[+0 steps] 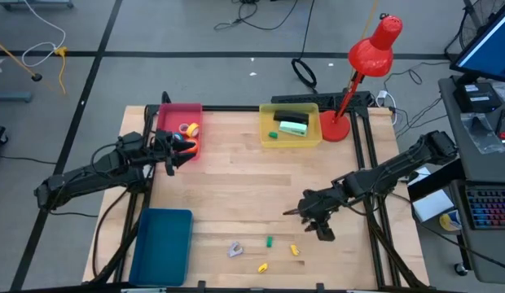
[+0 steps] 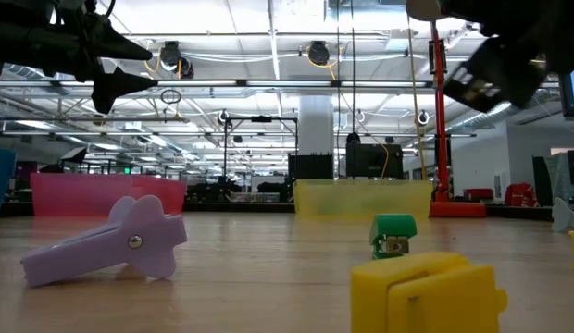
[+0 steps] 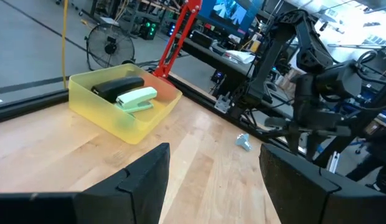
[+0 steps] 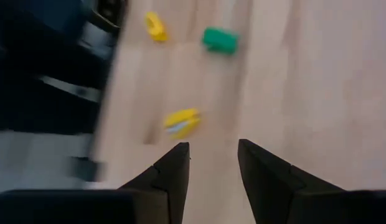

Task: Pick and place Stapler, Stapler remover, tape
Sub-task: Put the small yellow stapler into the yellow bin

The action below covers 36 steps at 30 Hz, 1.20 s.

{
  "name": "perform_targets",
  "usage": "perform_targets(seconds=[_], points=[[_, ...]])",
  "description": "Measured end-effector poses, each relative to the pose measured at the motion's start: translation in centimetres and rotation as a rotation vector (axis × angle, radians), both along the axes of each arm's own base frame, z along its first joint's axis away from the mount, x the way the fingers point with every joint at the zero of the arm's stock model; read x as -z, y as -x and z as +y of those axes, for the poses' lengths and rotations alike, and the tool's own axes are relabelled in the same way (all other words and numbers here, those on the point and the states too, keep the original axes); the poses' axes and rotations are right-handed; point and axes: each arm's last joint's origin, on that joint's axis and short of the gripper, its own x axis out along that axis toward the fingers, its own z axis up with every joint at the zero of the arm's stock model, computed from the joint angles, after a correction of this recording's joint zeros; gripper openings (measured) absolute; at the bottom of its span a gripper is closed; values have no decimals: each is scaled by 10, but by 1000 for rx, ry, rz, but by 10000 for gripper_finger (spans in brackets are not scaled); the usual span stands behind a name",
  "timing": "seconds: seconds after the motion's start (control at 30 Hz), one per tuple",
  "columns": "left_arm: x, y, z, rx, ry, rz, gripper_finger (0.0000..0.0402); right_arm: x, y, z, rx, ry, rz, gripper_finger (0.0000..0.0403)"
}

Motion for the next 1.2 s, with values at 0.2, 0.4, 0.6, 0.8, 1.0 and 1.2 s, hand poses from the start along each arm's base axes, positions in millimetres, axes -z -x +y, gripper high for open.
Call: perform_targets(seconds=[0.2, 0.4, 0.6, 0.8, 1.0, 1.2], points=[[0, 0, 0, 2, -29, 6, 248, -6, 0, 11, 152, -300, 165, 122], [0, 0, 0, 4, -62, 13, 248, -6, -9, 30, 228, -473, 206, 120], [0, 0, 0, 19, -67, 14, 248, 12, -24, 46, 284, -573, 289, 120], [0, 0, -1, 52, -75, 14, 248, 28, -31, 50, 379, -644, 452, 120], [0, 0, -2, 82, -83, 14, 248, 29, -30, 50, 436, -678, 519, 120], [2, 0, -3, 97, -85, 29, 248, 29, -32, 49, 490, -656, 467, 121]])
